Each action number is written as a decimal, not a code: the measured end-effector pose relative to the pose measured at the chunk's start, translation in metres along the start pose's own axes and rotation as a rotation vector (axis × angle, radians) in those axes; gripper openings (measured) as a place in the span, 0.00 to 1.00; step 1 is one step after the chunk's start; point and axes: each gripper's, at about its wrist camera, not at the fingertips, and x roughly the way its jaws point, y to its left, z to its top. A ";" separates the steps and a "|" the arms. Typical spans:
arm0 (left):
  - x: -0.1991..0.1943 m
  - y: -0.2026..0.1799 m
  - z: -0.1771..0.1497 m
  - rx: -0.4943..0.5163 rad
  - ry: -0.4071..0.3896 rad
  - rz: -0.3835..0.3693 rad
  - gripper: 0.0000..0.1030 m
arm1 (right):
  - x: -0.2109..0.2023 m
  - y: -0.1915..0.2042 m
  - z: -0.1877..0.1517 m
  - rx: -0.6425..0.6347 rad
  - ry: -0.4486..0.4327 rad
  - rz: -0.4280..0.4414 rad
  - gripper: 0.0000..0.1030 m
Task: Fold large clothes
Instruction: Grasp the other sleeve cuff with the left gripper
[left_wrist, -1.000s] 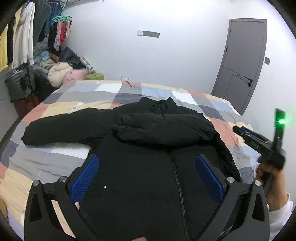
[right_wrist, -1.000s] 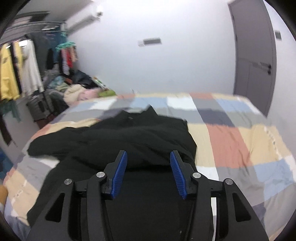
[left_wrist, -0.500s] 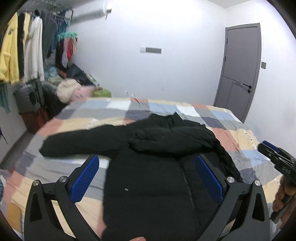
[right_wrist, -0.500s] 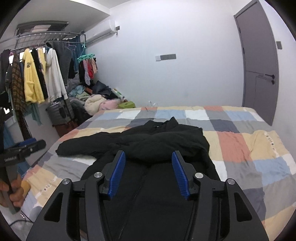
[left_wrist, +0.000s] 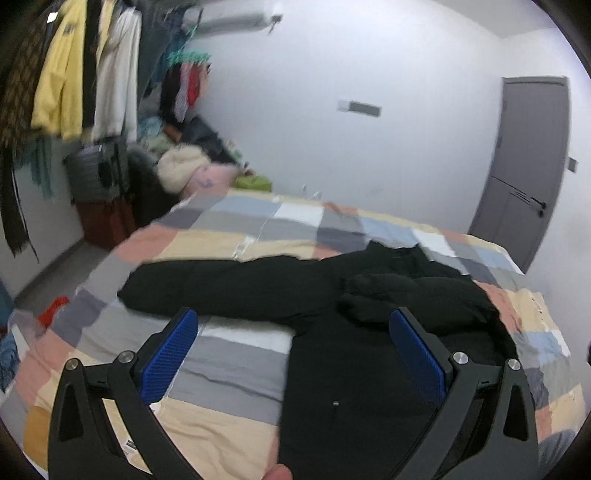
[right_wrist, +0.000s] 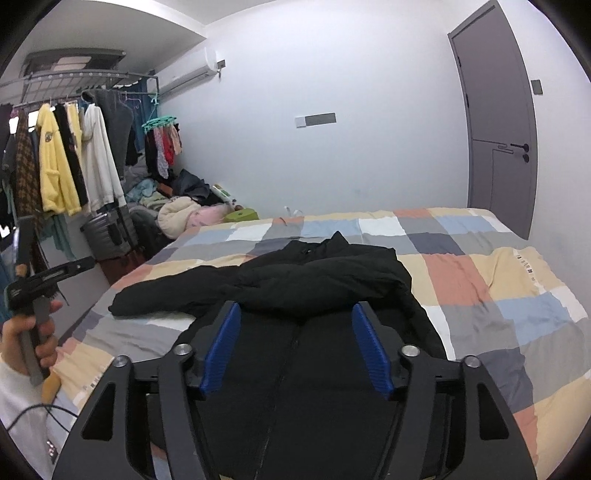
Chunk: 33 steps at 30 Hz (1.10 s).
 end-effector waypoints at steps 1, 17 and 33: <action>0.011 0.011 -0.003 -0.016 0.008 0.009 1.00 | 0.003 0.002 -0.002 -0.001 0.004 -0.003 0.65; 0.202 0.230 -0.045 -0.624 0.183 -0.118 1.00 | 0.069 -0.008 -0.040 0.068 0.094 -0.160 0.84; 0.294 0.316 -0.072 -0.802 0.141 -0.074 0.99 | 0.148 0.010 -0.042 0.049 0.201 -0.240 0.89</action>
